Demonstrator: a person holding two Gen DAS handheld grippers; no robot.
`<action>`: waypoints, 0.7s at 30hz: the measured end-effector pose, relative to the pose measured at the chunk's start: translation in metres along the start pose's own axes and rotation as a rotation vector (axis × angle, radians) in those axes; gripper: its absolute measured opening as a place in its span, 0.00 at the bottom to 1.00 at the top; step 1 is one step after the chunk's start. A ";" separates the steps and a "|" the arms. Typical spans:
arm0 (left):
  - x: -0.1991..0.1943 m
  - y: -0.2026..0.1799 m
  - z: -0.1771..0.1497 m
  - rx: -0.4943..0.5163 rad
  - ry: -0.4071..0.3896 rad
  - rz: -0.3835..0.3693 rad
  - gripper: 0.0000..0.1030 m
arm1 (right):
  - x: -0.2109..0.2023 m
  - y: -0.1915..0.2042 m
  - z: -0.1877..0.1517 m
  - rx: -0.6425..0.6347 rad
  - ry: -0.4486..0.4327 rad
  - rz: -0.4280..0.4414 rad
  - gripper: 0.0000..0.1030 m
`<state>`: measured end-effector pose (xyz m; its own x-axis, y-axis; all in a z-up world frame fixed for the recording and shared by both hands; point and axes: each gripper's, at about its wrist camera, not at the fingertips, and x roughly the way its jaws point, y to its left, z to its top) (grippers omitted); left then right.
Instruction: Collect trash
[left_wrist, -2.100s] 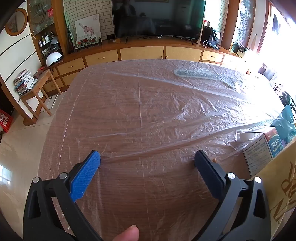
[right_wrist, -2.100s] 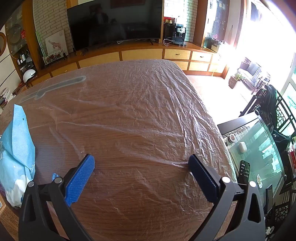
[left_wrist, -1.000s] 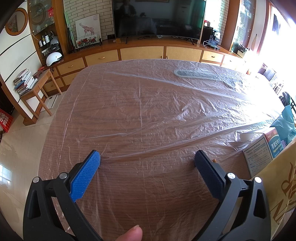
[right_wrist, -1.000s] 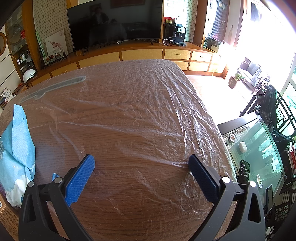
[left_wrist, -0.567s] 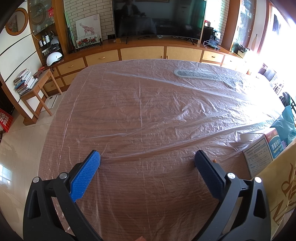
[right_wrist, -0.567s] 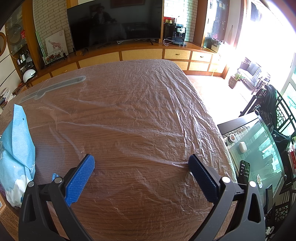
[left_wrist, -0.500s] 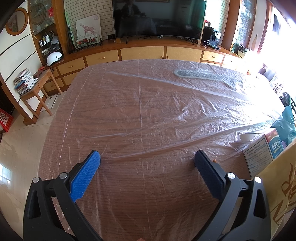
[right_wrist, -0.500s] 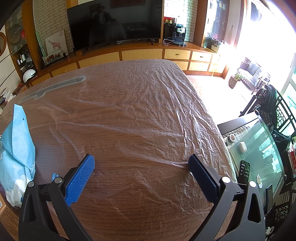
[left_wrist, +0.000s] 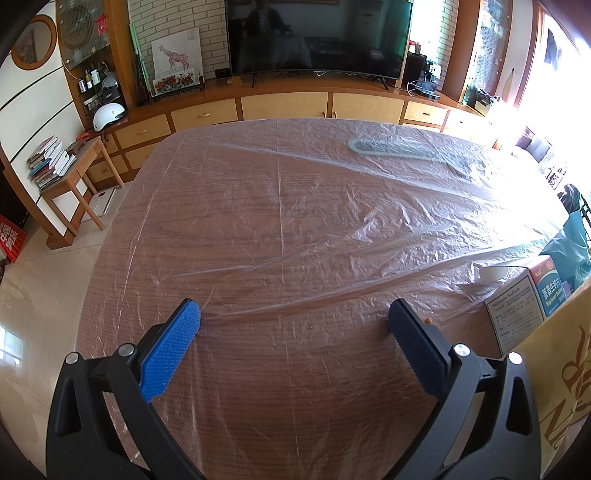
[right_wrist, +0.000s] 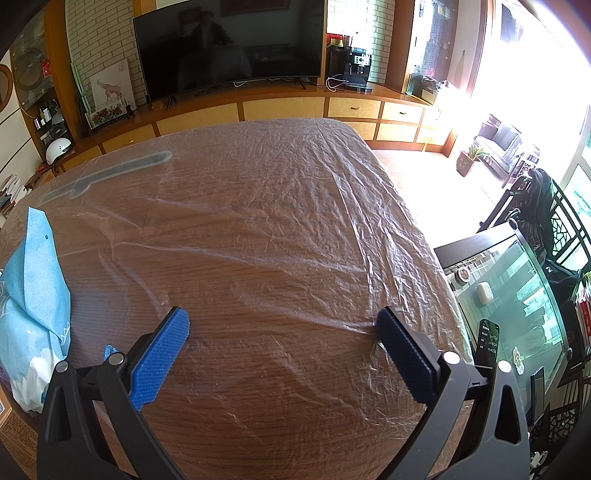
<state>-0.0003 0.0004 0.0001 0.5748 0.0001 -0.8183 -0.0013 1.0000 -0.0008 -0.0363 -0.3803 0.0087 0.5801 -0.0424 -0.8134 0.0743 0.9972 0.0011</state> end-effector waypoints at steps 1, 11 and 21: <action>0.000 0.000 0.000 0.000 0.000 0.000 0.99 | 0.000 0.000 0.000 0.000 0.000 0.000 0.97; 0.000 0.003 0.000 0.000 0.000 0.000 0.99 | 0.000 -0.001 0.000 0.000 0.000 0.000 0.97; 0.000 0.004 0.000 0.000 0.000 0.000 0.99 | -0.001 -0.001 0.000 0.000 0.001 0.000 0.97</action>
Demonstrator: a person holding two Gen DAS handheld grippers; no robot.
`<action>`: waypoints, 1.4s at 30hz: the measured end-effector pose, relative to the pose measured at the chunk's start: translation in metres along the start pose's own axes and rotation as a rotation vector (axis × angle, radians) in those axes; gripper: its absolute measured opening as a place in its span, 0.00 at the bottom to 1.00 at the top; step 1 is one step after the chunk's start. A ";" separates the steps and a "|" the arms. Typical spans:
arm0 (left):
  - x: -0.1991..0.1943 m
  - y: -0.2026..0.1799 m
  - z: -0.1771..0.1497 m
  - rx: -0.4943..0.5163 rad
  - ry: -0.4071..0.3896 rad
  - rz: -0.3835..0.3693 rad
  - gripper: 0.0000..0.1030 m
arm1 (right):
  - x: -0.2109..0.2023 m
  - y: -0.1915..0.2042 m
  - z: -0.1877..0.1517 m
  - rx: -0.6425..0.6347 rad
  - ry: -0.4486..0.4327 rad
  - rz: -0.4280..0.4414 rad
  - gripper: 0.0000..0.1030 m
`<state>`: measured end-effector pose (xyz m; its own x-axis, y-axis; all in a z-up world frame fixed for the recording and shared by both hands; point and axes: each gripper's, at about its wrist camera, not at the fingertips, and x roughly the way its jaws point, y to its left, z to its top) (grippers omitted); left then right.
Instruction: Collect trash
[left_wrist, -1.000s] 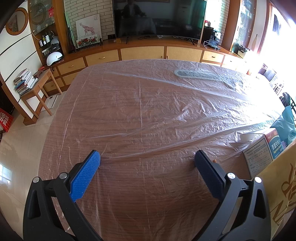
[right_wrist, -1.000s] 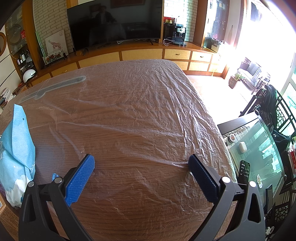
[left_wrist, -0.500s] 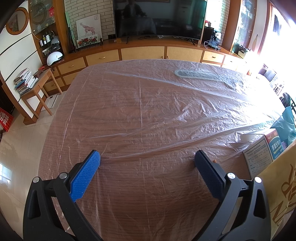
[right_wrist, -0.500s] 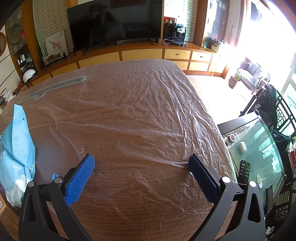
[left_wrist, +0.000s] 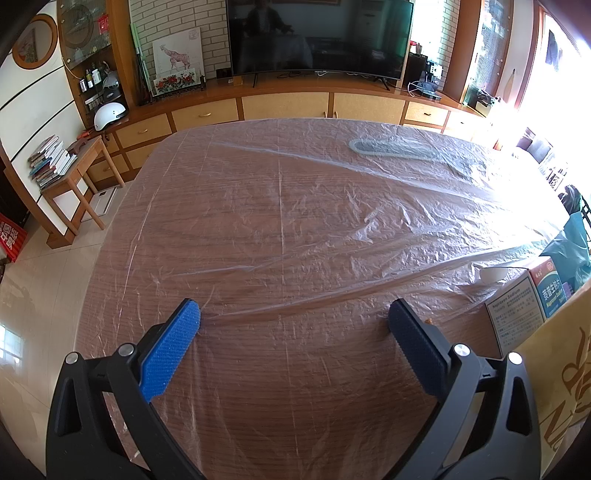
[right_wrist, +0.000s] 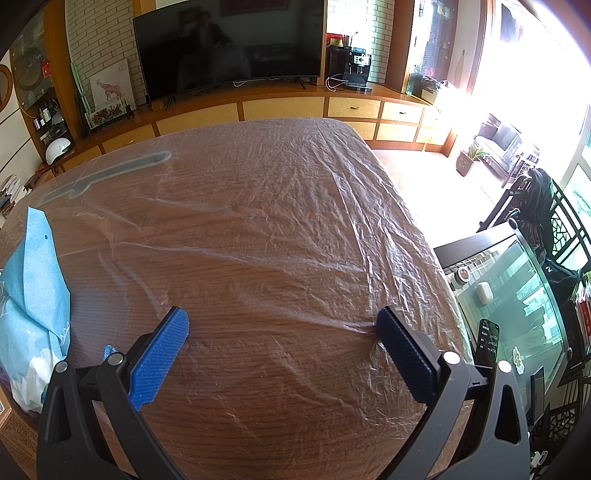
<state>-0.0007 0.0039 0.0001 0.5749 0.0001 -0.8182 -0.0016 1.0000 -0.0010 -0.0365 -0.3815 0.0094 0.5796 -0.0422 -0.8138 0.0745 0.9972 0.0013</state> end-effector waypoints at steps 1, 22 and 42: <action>0.000 0.000 0.000 0.000 0.000 0.000 0.99 | 0.000 0.000 0.000 0.000 0.000 0.000 0.97; -0.002 0.000 0.001 0.000 0.000 0.000 0.99 | 0.000 0.000 0.000 0.000 0.000 0.000 0.97; -0.100 0.033 0.024 -0.090 -0.192 -0.082 0.99 | -0.073 0.015 0.020 0.019 -0.112 0.161 0.96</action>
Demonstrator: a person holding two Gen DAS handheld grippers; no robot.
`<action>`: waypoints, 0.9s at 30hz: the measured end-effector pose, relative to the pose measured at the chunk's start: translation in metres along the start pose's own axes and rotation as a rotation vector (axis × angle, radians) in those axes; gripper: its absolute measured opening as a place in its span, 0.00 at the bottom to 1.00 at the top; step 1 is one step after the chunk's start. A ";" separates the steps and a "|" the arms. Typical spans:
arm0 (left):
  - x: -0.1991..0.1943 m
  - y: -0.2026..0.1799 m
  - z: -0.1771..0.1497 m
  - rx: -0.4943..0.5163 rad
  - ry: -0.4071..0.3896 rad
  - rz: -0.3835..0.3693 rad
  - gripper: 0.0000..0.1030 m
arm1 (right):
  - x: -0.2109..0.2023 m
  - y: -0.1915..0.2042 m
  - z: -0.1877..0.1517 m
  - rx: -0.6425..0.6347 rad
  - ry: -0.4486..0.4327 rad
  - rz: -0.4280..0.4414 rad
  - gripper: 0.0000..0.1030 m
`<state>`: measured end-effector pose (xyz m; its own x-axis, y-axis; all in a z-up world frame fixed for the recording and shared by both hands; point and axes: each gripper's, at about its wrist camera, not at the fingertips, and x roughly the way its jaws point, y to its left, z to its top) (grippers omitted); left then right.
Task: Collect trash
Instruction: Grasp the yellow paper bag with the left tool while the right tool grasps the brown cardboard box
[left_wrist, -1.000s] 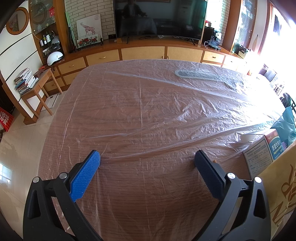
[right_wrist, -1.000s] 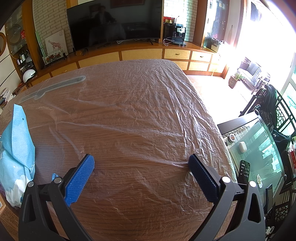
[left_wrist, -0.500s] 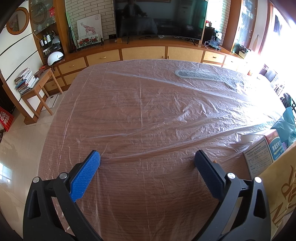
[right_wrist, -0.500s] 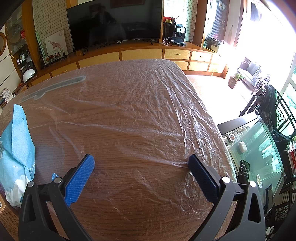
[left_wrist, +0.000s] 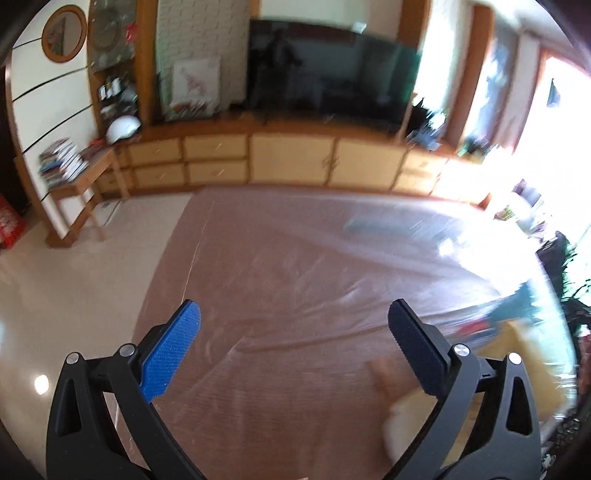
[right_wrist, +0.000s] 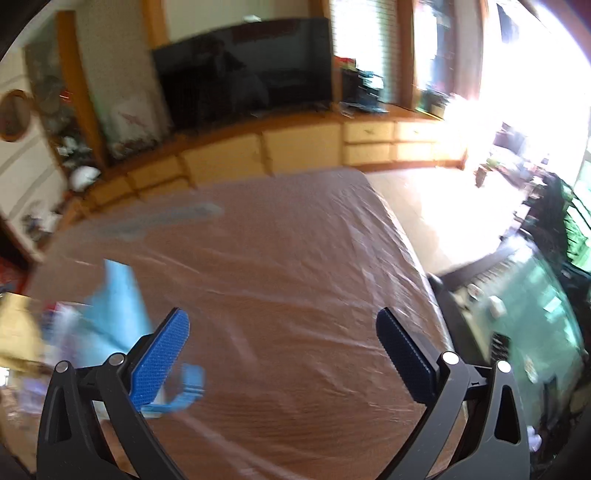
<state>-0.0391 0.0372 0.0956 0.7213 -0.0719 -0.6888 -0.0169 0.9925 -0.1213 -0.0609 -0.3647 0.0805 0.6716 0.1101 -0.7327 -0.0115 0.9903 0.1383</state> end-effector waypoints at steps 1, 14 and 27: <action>-0.010 -0.004 0.000 0.007 -0.014 -0.038 0.99 | -0.008 0.011 0.005 -0.021 -0.010 0.055 0.96; -0.027 -0.099 -0.069 0.355 0.126 -0.276 0.99 | 0.000 0.095 0.005 -0.205 0.146 0.225 0.96; 0.017 -0.107 -0.061 0.339 0.167 -0.260 0.96 | -0.019 0.116 -0.069 -0.014 0.253 0.321 0.95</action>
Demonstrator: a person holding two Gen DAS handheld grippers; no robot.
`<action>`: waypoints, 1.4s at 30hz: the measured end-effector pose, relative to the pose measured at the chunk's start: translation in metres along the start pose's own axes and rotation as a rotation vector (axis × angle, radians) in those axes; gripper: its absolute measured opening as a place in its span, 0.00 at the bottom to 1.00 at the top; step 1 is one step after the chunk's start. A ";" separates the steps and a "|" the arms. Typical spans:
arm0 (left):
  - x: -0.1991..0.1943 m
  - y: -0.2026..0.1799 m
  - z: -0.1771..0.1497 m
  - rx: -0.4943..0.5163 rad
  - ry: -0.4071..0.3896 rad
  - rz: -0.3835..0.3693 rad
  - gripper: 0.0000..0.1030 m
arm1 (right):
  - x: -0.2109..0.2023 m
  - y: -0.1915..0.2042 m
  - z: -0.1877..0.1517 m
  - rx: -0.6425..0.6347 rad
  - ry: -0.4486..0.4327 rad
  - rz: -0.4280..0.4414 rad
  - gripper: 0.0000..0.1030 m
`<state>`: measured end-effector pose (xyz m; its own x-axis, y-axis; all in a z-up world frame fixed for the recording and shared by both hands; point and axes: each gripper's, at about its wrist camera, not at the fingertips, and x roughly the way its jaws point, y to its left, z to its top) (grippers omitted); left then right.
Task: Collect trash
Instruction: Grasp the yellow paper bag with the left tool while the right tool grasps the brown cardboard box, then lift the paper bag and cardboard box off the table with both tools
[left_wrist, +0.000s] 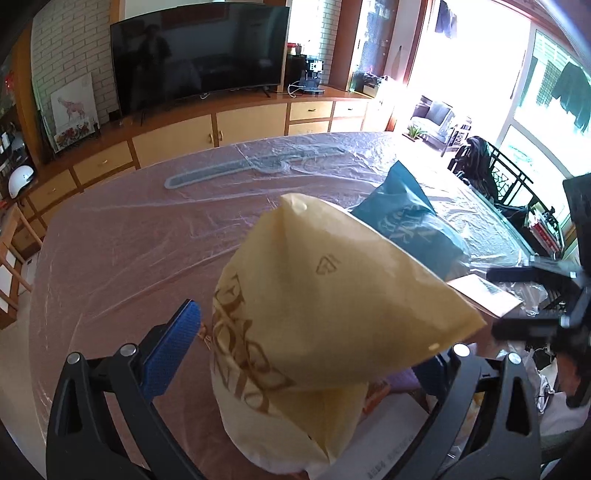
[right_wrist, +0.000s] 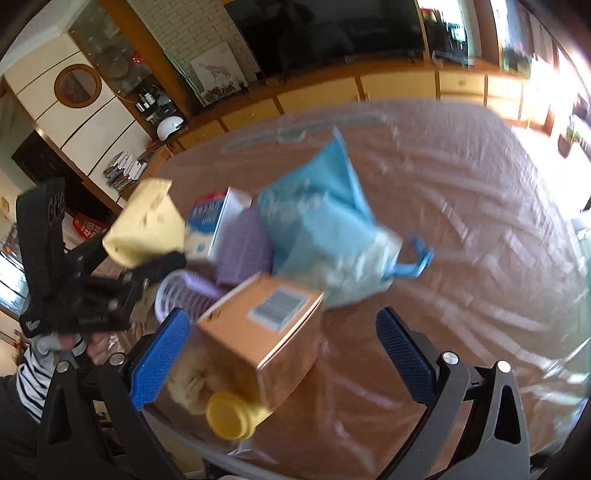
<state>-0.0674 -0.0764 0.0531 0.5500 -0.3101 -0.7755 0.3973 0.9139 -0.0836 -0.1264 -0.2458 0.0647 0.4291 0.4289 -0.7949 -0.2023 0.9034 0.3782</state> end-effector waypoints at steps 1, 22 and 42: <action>0.002 0.000 0.000 0.006 0.009 0.005 0.90 | 0.004 0.001 -0.002 0.010 0.007 0.008 0.91; -0.043 0.015 0.003 -0.166 -0.119 -0.016 0.60 | -0.010 -0.022 0.009 0.094 -0.061 0.134 0.49; -0.070 0.001 -0.011 -0.233 -0.147 0.041 0.60 | -0.014 -0.021 -0.014 -0.029 -0.024 0.073 0.61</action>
<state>-0.1130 -0.0511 0.1004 0.6691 -0.2911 -0.6837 0.2026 0.9567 -0.2091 -0.1410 -0.2713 0.0612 0.4331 0.4937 -0.7541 -0.2590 0.8695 0.4206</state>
